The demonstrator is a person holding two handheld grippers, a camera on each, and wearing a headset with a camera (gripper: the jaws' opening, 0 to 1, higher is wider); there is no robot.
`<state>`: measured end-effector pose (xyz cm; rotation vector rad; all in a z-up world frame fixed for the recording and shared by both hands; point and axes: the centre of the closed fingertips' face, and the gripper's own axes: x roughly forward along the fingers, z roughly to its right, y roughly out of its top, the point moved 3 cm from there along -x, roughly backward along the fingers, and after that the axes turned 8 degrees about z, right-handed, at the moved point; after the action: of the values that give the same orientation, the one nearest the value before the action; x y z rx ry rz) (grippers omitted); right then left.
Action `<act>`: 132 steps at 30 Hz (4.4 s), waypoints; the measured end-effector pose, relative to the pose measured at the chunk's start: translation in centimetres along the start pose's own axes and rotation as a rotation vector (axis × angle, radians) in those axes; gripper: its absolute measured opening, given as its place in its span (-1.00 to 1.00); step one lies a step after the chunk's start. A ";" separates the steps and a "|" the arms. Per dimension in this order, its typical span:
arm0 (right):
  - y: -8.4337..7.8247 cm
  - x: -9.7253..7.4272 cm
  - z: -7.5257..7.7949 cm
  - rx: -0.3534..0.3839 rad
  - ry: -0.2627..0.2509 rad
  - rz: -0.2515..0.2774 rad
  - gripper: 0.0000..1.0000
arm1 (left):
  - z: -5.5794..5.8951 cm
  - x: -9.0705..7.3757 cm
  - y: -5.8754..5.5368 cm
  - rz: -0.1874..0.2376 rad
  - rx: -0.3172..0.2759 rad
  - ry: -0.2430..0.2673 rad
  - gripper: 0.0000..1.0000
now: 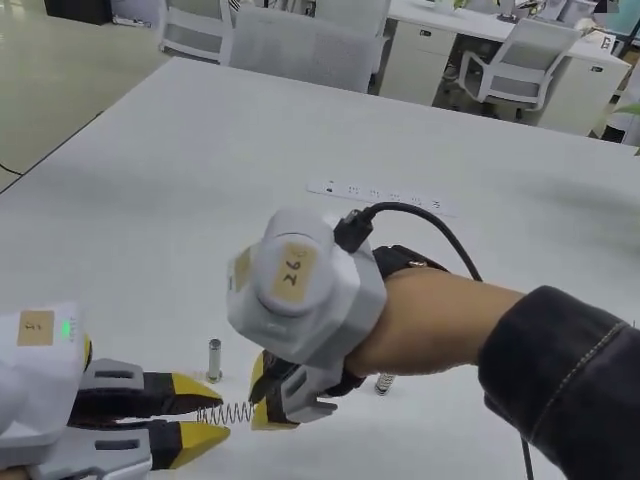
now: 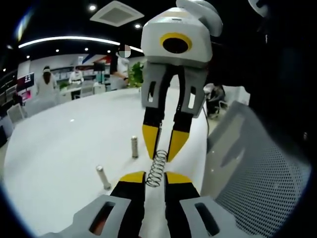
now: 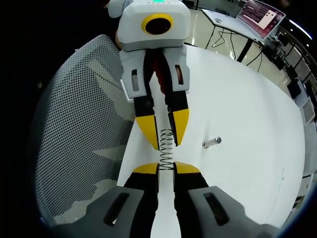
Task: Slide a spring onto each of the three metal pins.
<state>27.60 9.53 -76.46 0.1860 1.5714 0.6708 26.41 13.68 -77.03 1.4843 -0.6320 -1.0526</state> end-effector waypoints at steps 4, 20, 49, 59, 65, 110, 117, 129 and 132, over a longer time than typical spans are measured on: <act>0.0 -0.3 -0.1 -0.005 0.006 0.009 -0.85 | 0.3 0.0 0.0 -0.002 0.006 -0.014 -0.91; 0.1 -0.5 -0.2 0.023 0.019 0.032 -0.80 | 0.8 0.0 0.1 0.009 0.004 -0.045 -0.95; -0.1 -0.3 -0.3 0.027 0.014 0.014 -0.83 | 1.0 0.0 1.8 0.058 0.014 -0.047 -0.95; 0.9 -0.8 -0.4 0.032 0.007 0.049 -0.83 | 1.1 0.1 1.3 0.043 0.006 -0.051 -0.94; 1.5 -0.9 -0.5 0.021 0.006 0.066 -0.83 | 1.1 0.2 1.1 0.038 -0.005 -0.055 -0.94; 3.6 -1.0 -0.7 -0.046 0.020 0.041 -0.84 | 1.0 0.5 0.5 0.031 -0.024 -0.064 -0.91; 3.6 -1.1 -0.4 -0.047 0.012 0.036 -0.84 | 0.8 0.2 0.6 0.039 -0.031 -0.052 -0.85; 2.8 -1.4 0.2 -0.039 -0.003 0.017 -0.84 | 0.2 -0.7 0.1 0.032 -0.063 -0.003 -0.66; 2.6 -1.6 0.3 -0.036 -0.006 0.014 -0.84 | 0.0 -1.0 0.0 0.030 -0.067 0.010 -0.63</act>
<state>27.36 10.95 -73.78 0.1724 1.5529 0.7081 25.95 14.56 -76.80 1.4170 -0.6046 -1.0326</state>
